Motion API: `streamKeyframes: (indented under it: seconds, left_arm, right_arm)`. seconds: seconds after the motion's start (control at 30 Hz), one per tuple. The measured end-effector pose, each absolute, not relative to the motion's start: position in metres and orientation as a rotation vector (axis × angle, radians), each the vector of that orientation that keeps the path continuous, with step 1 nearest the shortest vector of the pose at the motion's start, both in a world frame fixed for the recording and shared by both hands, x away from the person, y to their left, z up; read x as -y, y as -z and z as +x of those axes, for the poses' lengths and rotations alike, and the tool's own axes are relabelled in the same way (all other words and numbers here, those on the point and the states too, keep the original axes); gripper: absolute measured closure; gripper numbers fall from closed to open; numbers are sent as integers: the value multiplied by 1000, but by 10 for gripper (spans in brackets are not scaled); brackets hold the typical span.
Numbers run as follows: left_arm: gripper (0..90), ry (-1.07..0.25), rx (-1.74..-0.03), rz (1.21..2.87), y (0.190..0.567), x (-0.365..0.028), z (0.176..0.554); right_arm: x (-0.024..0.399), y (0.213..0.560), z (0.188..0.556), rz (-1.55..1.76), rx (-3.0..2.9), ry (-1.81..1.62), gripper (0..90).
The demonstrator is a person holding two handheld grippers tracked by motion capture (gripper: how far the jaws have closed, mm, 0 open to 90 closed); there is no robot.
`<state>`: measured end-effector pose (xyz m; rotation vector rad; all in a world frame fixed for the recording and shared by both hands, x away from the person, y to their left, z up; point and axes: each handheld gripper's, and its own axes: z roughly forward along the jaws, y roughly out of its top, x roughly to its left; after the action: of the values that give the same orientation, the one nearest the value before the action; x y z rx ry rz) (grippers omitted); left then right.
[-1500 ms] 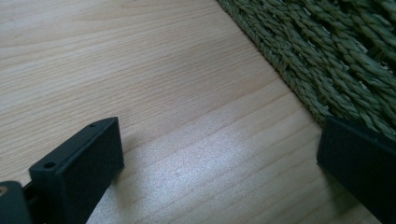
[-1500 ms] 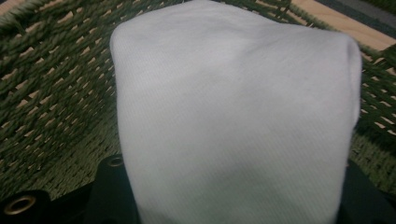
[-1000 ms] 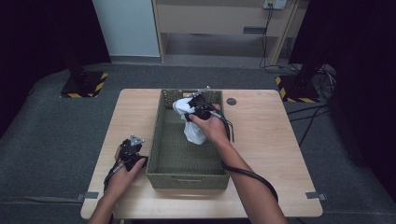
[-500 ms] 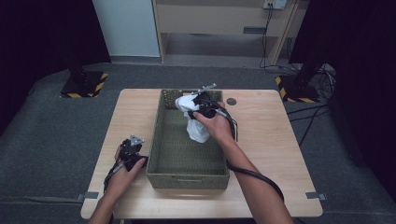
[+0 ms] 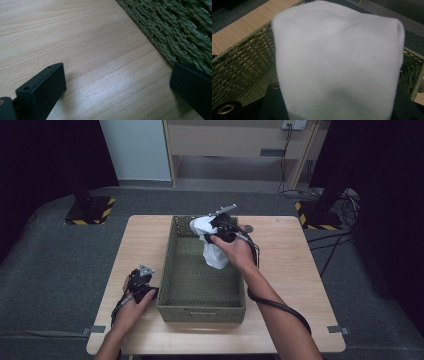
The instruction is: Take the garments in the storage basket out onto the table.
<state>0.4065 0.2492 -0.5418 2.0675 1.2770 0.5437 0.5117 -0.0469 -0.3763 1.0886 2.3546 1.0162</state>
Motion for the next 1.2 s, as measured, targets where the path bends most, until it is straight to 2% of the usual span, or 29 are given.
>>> streamKeyframes:
  seconds: [0.83,1.2]
  left_arm:
    - [0,-543,-1278,2067,542,-249,407]
    - [0,-544,-1277,2067,542,-249,407]
  right_arm:
    - [61,347,500,1052,-2333,-1049,482]
    - [83,341,495,1090,-2306,-1088,481]
